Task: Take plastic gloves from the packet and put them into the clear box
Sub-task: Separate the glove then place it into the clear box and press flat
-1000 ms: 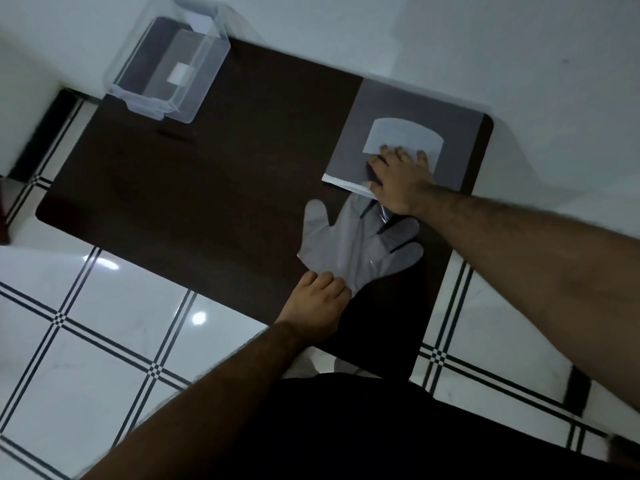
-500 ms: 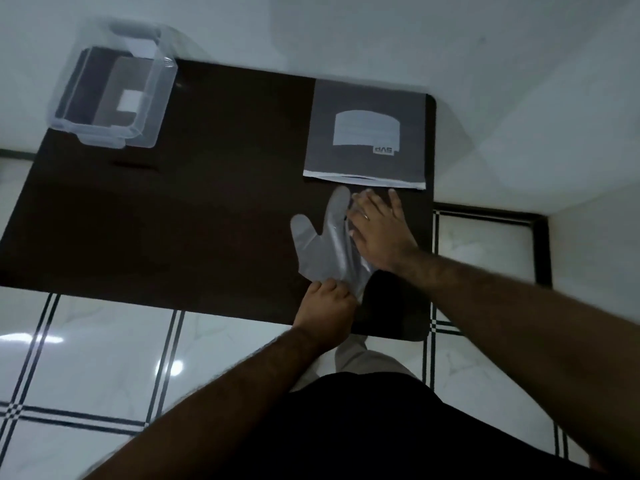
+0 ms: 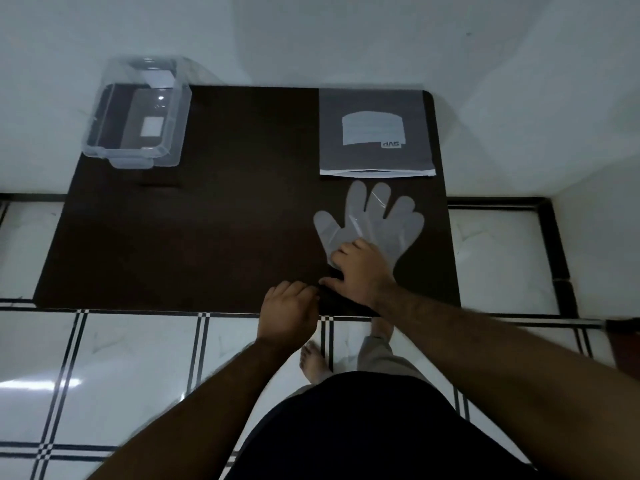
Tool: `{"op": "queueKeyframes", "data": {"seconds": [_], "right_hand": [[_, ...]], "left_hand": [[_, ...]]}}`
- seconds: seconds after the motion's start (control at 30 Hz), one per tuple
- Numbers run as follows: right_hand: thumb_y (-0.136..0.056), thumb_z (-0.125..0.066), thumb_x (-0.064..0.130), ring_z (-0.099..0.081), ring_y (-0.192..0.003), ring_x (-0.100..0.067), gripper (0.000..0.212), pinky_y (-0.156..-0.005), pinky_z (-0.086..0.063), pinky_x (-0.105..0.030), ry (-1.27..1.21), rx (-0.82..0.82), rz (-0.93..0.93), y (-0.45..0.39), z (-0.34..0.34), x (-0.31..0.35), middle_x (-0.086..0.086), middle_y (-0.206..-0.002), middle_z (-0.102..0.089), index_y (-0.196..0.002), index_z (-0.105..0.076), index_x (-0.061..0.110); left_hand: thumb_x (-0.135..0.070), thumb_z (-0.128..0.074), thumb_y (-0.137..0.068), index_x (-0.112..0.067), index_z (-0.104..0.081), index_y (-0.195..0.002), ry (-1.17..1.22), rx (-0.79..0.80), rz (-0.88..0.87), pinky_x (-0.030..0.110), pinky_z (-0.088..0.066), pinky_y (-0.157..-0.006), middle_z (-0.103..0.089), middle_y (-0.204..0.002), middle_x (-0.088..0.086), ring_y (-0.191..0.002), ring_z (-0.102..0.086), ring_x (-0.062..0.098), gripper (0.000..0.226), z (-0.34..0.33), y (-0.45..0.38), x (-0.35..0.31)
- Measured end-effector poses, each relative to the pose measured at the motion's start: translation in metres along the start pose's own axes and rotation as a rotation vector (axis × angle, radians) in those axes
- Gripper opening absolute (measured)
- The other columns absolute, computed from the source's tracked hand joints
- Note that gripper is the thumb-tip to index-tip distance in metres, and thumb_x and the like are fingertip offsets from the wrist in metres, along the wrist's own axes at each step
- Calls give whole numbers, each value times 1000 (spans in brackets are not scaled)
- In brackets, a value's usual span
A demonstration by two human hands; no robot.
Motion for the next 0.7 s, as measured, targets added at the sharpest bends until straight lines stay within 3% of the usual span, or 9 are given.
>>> {"op": "queueKeyframes", "data": {"seconds": [0.2, 0.37, 0.47, 0.57, 0.7], "right_hand": [[-104, -54, 42, -59, -111, -23, 30, -99, -49, -44, 75, -7, -149, -11, -5, 14, -2, -120, -68, -121, -68, 22], [-102, -53, 37, -60, -107, -22, 25, -98, -48, -44, 71, -31, -84, -2, -9, 14, -2, -112, -69, -113, -70, 21], [-99, -59, 35, -61, -100, -21, 20, -95, -49, -43, -3, -56, -72, 11, -15, 19, 0, -102, -70, -103, -73, 21], [-95, -70, 31, -62, -89, -16, 11, -87, -54, -39, -192, -129, -165, 25, -23, 22, 4, -90, -70, -93, -76, 22], [-93, -78, 26, -67, -86, -11, 5, -82, -59, -34, -462, -168, -301, 34, -34, 24, 6, -92, -74, -96, -79, 21]], "left_hand": [[-28, -61, -100, -19, -80, -113, 18, -4, 80, 38, -52, -76, -76, -103, -2, -89, -67, 23, 25, 16, 11, 30], [-24, -67, -101, -19, -79, -117, 132, 22, 203, 34, -51, -78, -76, -102, -3, -90, -65, 19, 21, 17, 14, 31], [-26, -68, -103, -20, -79, -121, 436, 145, 432, 25, -50, -78, -76, -105, -5, -95, -69, 13, 21, 10, 14, 23], [-23, -69, -104, -18, -80, -104, 839, 144, 788, 34, -63, -78, -80, -96, -1, -89, -76, 18, 13, 4, 9, 13], [-9, -68, -104, -11, -79, -99, 1113, 143, 936, 35, -67, -75, -81, -96, 15, -83, -80, 23, 12, -1, -2, -1]]}}
Point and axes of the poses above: each hand's wrist, its own y-axis away from the middle knuckle, its own z-axis out of the back of the hand, x = y × z, the point moved 2 cm from there along -y, towards the middle knuckle
